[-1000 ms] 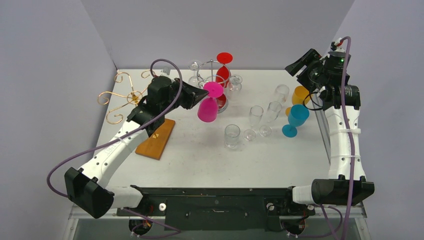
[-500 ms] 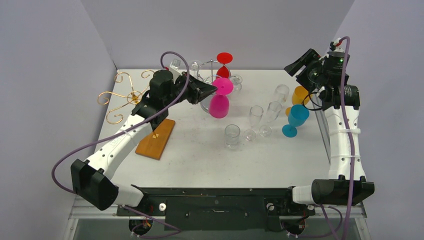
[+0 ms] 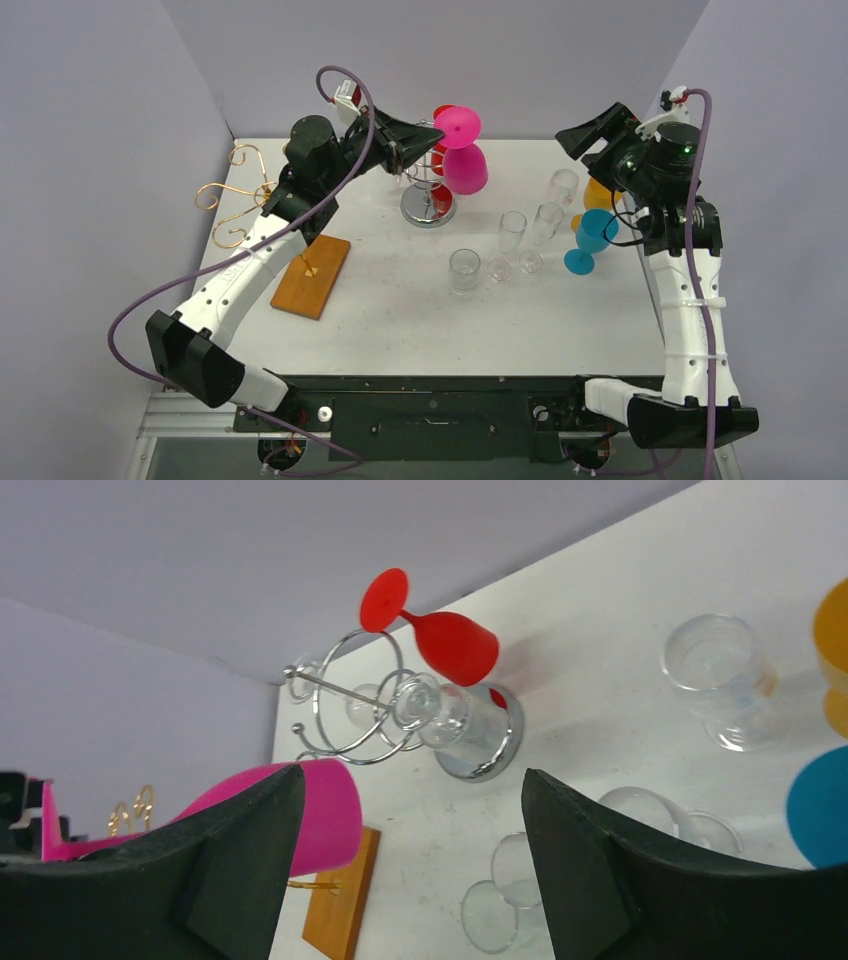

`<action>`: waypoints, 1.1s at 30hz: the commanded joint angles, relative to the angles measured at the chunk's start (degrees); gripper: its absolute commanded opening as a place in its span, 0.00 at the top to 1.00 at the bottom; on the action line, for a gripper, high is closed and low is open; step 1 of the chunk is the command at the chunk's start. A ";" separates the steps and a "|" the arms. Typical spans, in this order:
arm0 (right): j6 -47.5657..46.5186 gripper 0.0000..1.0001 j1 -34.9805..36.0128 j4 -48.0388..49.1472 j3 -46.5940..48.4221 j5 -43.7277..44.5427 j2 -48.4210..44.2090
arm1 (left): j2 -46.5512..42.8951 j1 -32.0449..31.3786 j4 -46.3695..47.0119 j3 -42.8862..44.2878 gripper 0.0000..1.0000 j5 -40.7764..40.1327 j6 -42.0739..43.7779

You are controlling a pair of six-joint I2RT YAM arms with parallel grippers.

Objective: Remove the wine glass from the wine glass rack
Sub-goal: Place the wine glass at the center of the board.

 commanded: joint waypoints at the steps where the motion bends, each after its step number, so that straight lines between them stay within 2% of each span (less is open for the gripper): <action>1: 7.56 0.24 1.83 15.05 -6.37 -6.41 -4.38 | 1.78 1.03 11.66 5.05 1.00 0.23 -8.58; 6: 16.72 0.19 3.32 33.01 -14.82 -11.82 -6.68 | 4.79 1.64 19.62 7.95 1.00 -0.27 -18.12; 19: 29.50 0.15 8.87 57.64 -20.35 -14.75 -4.10 | 10.33 1.57 31.43 12.58 1.00 0.17 -32.64; 23: 34.14 0.16 9.56 67.64 -20.65 -16.29 -2.77 | 10.77 1.52 33.27 12.74 1.00 0.81 -34.86; 28: 38.70 0.20 10.80 74.20 -19.32 -18.73 -0.17 | 11.77 0.88 38.40 12.85 1.00 1.56 -39.41; 33: 43.72 0.29 11.92 83.30 -19.21 -19.36 1.50 | 11.90 -0.01 40.75 12.50 1.00 2.46 -41.13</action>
